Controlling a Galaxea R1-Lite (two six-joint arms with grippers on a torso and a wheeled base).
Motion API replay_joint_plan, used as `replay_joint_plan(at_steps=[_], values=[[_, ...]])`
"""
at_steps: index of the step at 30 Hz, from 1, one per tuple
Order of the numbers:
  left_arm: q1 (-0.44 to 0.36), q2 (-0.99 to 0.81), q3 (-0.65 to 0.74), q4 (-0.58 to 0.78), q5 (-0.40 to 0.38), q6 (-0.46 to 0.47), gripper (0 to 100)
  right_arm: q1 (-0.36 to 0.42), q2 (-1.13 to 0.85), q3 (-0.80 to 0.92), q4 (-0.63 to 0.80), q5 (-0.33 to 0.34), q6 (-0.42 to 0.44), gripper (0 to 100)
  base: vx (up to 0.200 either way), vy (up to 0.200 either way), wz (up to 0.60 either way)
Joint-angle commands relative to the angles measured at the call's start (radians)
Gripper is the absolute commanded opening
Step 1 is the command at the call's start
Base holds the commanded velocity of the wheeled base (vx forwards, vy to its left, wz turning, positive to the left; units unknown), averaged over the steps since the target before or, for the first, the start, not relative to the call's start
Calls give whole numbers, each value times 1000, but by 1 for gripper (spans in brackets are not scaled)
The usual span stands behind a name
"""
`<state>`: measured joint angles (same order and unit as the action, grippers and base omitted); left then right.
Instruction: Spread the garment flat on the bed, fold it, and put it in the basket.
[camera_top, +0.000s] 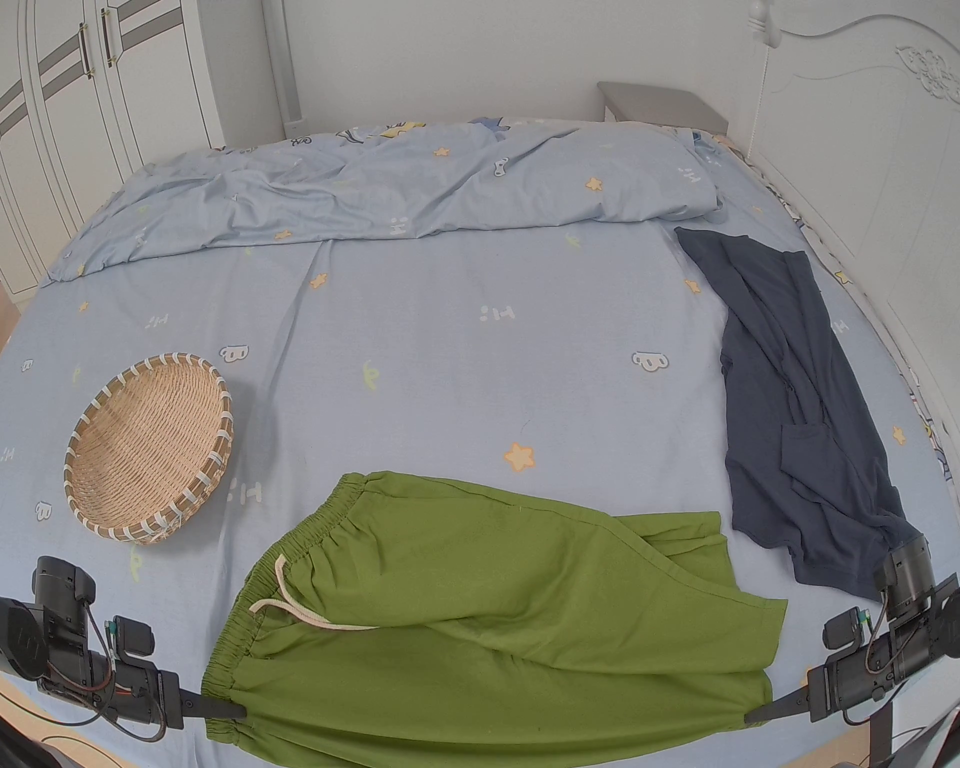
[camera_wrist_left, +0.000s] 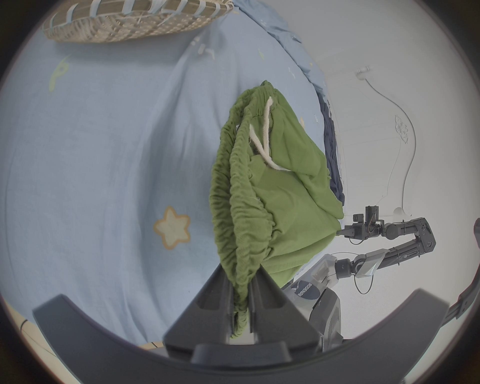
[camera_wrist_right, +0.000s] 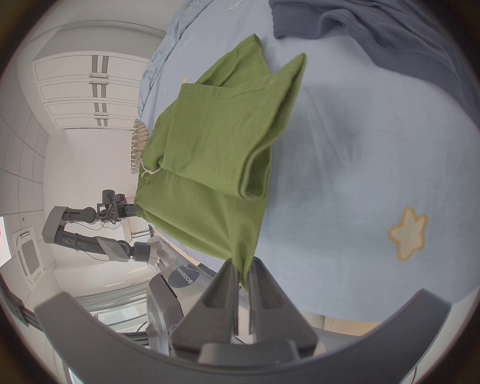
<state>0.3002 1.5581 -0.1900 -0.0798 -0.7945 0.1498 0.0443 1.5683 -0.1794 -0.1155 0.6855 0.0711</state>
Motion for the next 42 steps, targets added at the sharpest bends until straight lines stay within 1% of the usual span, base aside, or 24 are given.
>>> replay_joint_plan(at_steps=[1, 5, 6, 9, 13, 15, 16, 17, 21, 26, 27, 29, 30, 38, 41, 42], values=[[-4, -4, 37, -3, 4, 7, 0, 9, -21, 49, -30, 2, -1, 0, 0, 0, 0], [0, -3, 43, -5, 12, 8, 0, 11, -17, 80, -81, 2, 1, 0, 0, 0, 0], [4, -3, 44, -5, 18, 10, 0, 11, -13, 97, -111, 2, 1, 0, 0, 0, 0], [5, -3, 55, -5, 26, 19, 0, 8, 6, 101, -135, 0, 3, 0, 0, 0, 0], [0, 0, 66, -6, 46, 39, 0, 3, 90, 103, -190, -1, 3, 0, 0, 0, 0], [-4, 19, 64, -6, 58, 40, 0, 0, 148, 118, -257, -4, 3, 0, 0, 0, 0], [-4, 19, 64, -6, 58, 40, 0, 0, 148, 118, -257, -4, 3, 0, 0, 0, 0], [-7, 34, 61, -6, 61, 40, 0, 0, 173, 133, -308, -20, 3, 0, 0, 0, 0], [-10, 42, 60, -6, 60, 39, 0, 9, 196, 172, -386, -38, -1, 0, 0, 0, 0], [-15, 43, 63, -6, 60, 42, 0, 9, 197, 179, -411, -40, -2, 0, 0, 0, 0], [-16, 45, 63, -6, 60, 42, 0, 11, 197, 179, -411, -40, -2, 100, 0, 0, 0], [-18, 53, 64, -6, 60, 42, 0, 11, 197, 179, -411, -40, -2, 100, 0, 0, 0], [-18, 57, 64, -6, 60, 43, 100, 11, 196, 179, -411, -38, -2, 100, 0, 0, 0], [-19, 46, 52, -5, 58, 40, 100, 5, 180, 179, -408, -35, -2, 100, 0, 0, 0], [-4, 2, 43, 0, 57, 37, 100, -1, 141, 179, -404, -32, 1, 100, 0, 0, 0], [11, -44, 29, 11, 54, 30, 100, -6, 99, 179, -403, -31, 6, 100, 0, 0, 0]])
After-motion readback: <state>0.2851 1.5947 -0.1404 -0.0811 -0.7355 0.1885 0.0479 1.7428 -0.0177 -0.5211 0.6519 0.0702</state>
